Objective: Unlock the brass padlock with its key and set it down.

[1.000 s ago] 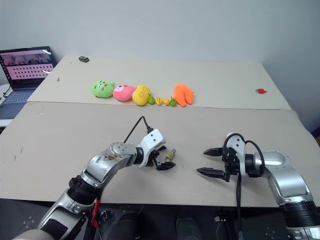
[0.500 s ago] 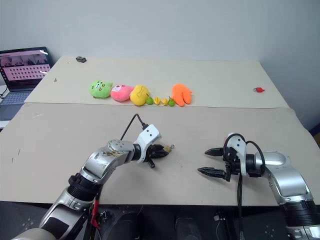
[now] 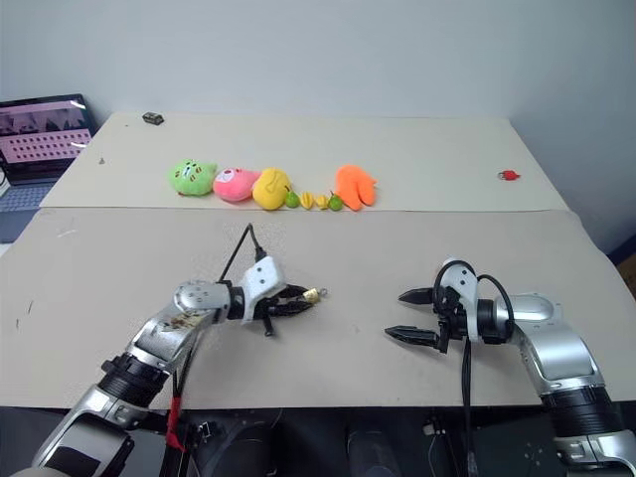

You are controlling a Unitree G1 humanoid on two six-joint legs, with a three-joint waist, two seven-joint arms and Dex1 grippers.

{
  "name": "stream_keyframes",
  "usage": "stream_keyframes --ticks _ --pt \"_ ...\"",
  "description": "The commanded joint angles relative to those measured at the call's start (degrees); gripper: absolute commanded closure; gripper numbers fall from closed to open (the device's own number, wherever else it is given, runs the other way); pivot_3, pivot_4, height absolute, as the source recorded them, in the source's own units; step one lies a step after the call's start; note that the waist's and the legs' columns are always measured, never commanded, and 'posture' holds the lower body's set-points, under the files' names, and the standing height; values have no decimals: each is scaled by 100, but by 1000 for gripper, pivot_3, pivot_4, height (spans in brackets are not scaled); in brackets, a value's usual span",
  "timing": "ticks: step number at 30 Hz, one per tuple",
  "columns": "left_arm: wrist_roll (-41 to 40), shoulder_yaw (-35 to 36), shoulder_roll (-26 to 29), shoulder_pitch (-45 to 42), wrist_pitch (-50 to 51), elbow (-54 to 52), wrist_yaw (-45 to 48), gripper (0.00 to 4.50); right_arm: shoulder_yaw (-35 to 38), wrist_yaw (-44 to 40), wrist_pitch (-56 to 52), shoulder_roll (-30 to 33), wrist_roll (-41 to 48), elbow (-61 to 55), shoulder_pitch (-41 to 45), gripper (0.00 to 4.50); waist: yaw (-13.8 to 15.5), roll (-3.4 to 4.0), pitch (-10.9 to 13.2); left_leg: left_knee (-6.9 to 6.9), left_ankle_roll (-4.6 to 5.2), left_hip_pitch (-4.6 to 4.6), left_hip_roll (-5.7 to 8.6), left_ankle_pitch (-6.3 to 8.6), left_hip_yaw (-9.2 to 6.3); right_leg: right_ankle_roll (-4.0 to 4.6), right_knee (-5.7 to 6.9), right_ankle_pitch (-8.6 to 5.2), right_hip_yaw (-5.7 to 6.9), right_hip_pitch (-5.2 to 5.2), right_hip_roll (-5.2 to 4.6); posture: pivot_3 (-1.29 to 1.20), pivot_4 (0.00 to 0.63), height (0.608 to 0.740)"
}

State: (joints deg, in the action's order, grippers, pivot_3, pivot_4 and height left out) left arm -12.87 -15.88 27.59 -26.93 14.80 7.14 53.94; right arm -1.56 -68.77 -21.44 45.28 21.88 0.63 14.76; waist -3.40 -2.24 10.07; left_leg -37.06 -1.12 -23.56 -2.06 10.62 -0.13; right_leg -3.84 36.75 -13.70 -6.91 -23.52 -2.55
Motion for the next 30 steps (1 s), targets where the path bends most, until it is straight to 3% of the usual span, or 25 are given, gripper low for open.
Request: stream_keyframes --ticks 1,6,15,17,23,30 --pt "-314 275 -116 -182 -176 -186 297 3765 63 -88 132 4 28 -69 91 0 32 0 0 -2 0 -14 0 0 0 -2 0 1 0 -9 0 0 150 717" --pt "-74 154 -53 -118 -530 -237 584 3765 86 -122 100 -3 31 -99 102 0 93 1 0 -21 0 -67 2 -1 0 -3 18 6 -2 -67 0 0 150 717" --pt "488 -11 -41 -30 -949 174 574 3765 86 -131 79 -5 28 -112 108 0 90 0 0 -24 0 -65 1 -1 0 -4 18 7 -2 -65 1 0 150 717" --pt "641 -93 -16 34 -1096 288 624 2751 78 -137 74 -5 26 -112 115 0 91 0 0 -24 0 -65 2 -1 0 -4 18 7 -2 -64 0 0 150 717" --pt "1047 -169 -10 124 -1582 471 392 648 94 -150 36 18 46 -134 134 0 95 1 -1 -24 0 -62 2 -1 0 -3 20 7 -2 -61 0 0 150 717" --pt "1407 -45 -108 81 -1869 610 -250 648 109 -189 26 59 46 -115 171 0 96 2 -1 -29 0 -60 1 -1 0 -5 22 8 -2 -57 0 0 150 717"
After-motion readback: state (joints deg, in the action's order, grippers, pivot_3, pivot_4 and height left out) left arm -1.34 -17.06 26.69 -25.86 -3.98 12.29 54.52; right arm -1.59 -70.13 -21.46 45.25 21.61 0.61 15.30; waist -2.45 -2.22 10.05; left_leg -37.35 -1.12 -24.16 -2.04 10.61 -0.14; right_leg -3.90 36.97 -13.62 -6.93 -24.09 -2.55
